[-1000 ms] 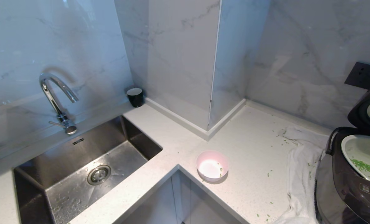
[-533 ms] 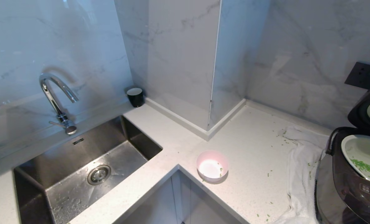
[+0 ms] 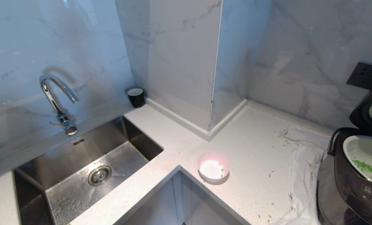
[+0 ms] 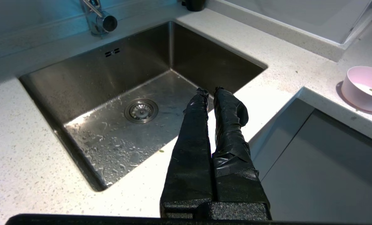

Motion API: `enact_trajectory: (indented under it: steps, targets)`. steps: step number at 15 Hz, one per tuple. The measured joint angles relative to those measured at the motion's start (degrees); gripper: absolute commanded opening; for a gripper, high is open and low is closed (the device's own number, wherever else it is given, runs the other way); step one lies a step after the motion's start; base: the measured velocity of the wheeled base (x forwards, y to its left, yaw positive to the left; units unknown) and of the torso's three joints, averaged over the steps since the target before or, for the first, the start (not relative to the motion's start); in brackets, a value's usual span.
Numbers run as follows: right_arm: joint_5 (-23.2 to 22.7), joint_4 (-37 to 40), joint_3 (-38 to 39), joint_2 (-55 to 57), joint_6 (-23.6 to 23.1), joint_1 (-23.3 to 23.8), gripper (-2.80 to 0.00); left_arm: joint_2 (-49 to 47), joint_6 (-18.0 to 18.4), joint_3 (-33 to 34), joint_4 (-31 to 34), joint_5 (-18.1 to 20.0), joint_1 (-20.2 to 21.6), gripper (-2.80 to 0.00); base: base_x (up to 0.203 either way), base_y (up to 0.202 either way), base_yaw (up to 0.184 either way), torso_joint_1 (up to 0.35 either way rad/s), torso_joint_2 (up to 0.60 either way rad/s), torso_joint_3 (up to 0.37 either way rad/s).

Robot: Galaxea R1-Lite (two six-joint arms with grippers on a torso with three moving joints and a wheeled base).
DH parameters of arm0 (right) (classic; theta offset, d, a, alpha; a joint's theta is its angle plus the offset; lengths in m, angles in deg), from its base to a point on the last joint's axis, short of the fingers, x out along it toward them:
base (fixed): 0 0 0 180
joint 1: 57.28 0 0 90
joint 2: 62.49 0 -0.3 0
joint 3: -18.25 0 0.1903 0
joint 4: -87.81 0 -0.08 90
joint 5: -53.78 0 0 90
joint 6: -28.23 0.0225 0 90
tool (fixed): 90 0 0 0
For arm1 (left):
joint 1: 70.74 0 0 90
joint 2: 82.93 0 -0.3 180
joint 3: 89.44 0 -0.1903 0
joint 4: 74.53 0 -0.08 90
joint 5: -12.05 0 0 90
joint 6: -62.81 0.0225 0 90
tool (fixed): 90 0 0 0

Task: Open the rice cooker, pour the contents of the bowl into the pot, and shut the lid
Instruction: Turn on the tap

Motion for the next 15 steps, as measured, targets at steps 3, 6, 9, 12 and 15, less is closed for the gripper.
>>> enact_trajectory:
  steps: [3, 6, 9, 12, 15]
  targets:
    - [0.63, 0.02, 0.00, 0.00, 1.10, 0.00, -2.80, 0.00, 0.00, 0.00, 0.02, 0.01, -0.07, -2.80, 0.000, 0.000, 0.000, 0.000, 0.00, 0.000]
    - [0.63, 0.02, 0.00, 0.00, 1.15, 0.00, -2.80, 0.00, -0.01, 0.00, 0.01, 0.00, -0.10, -2.80, 0.000, 0.000, 0.000, 0.000, 0.00, 0.000]
    - [0.72, -0.10, 0.00, 0.00, 1.29, 0.00, -2.80, 0.00, -0.02, 0.00, 0.02, 0.02, -0.10, -2.80, 0.000, 0.000, 0.000, 0.000, 0.00, 0.000]
    - [0.74, -0.07, 0.00, 0.00, 1.24, 0.00, -2.80, 0.00, 0.00, 0.00, 0.03, 0.00, -0.07, -2.80, 0.000, 0.000, 0.000, 0.000, 0.00, 0.000]
    - [0.72, -0.07, 0.00, 0.00, 1.28, 0.00, -2.80, 0.00, -0.02, 0.00, 0.02, 0.00, -0.07, -2.80, 0.000, 0.000, 0.000, 0.000, 0.00, 0.000]
